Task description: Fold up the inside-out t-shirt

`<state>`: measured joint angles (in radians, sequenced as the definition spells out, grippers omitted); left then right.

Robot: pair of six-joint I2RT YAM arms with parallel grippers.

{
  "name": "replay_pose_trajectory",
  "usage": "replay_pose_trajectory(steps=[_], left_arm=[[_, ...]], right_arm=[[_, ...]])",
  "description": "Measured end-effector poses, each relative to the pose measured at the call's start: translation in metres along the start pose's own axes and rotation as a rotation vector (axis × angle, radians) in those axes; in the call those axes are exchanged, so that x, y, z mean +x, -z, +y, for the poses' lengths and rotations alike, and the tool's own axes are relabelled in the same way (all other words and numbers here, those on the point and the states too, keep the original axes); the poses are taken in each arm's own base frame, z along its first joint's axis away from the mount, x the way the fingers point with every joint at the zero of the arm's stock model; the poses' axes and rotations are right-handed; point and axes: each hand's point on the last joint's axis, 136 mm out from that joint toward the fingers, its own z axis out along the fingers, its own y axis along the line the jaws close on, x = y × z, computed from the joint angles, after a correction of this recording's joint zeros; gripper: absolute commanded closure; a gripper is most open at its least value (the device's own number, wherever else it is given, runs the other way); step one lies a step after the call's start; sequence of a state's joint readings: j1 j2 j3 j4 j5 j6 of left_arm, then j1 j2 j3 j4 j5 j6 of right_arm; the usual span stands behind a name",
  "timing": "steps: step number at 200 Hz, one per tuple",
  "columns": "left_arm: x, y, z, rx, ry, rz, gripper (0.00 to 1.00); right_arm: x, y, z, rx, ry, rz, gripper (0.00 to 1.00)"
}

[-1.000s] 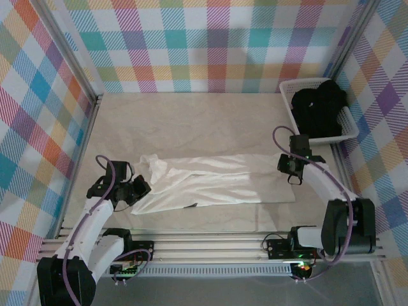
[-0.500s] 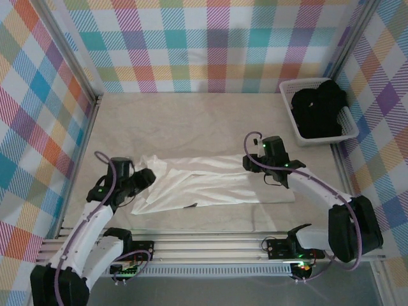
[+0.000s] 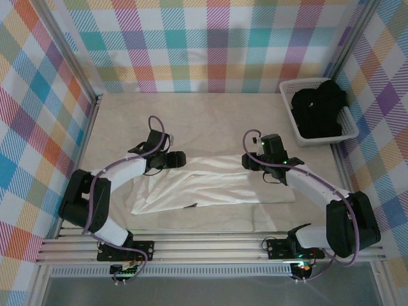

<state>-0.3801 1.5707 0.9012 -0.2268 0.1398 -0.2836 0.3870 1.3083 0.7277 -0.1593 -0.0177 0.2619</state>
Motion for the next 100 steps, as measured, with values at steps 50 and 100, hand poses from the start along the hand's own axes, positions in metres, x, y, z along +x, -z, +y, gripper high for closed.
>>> replay_pose_trajectory(steps=[50,100], left_arm=[[0.028,-0.016,0.002,-0.013,-0.019,0.123,0.51],[0.046,-0.015,0.003,-0.023,0.000,0.171,0.78]], right_arm=[[0.000,0.000,-0.001,0.007,0.001,0.001,0.53],[0.001,0.000,-0.001,0.007,0.000,0.004,0.53]])
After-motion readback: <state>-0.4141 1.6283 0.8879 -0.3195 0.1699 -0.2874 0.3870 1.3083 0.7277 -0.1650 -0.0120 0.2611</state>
